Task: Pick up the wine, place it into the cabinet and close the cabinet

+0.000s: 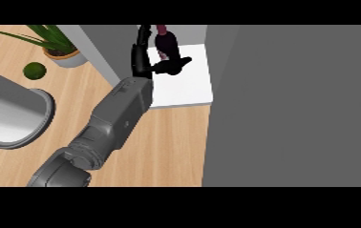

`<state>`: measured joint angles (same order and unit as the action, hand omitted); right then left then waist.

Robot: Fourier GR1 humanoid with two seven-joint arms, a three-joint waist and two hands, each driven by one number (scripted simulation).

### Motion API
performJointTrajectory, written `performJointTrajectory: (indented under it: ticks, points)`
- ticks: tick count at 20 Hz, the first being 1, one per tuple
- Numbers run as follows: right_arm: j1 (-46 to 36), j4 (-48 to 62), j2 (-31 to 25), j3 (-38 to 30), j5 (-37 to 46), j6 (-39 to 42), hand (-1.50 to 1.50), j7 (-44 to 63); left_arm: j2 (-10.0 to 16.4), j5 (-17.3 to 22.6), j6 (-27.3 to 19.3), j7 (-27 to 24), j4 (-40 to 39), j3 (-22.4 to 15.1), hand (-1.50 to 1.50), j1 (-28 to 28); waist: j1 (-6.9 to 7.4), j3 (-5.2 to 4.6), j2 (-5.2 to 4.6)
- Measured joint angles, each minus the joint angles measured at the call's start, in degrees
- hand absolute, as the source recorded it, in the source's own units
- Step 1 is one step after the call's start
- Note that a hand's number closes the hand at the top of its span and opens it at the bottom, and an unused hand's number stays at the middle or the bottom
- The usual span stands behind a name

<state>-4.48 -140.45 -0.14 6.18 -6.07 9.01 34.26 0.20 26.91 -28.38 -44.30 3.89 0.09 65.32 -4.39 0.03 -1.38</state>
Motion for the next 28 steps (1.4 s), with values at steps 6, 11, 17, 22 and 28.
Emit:
performJointTrajectory:
  ticks: [6, 11, 17, 22, 28]
  points:
    - [-0.72, -0.04, -0.30, -0.01, 0.02, 0.07, -1.50, 0.37, 0.08, 0.29, -0.10, -1.91, 0.81, 0.91, -1.50, -1.26, -0.29, 0.05, -0.08]
    - [-1.49, 0.13, -0.52, -0.91, -0.20, 0.23, -1.50, 0.50, -0.10, 0.30, 0.99, -3.03, 1.21, 1.48, -1.50, -1.84, -0.30, -0.01, -0.21]
    - [-1.73, 0.19, -0.79, -1.39, -0.29, 0.13, -1.50, 0.88, -0.25, -0.57, 3.51, -4.28, 1.62, 1.11, -1.50, -2.35, -0.16, -0.02, -0.10]
    - [-1.55, 0.39, -0.44, -1.16, -0.42, 0.17, -1.50, 0.63, -0.25, -1.43, 6.45, -4.71, 1.61, 0.41, -1.50, -2.62, -0.10, -0.03, -0.07]
    - [-0.82, 0.01, -0.31, -0.29, -0.58, 0.26, -1.50, 1.06, -0.27, -1.36, 8.74, -4.72, 1.73, 0.21, -1.50, -2.85, -0.10, -0.09, 0.05]
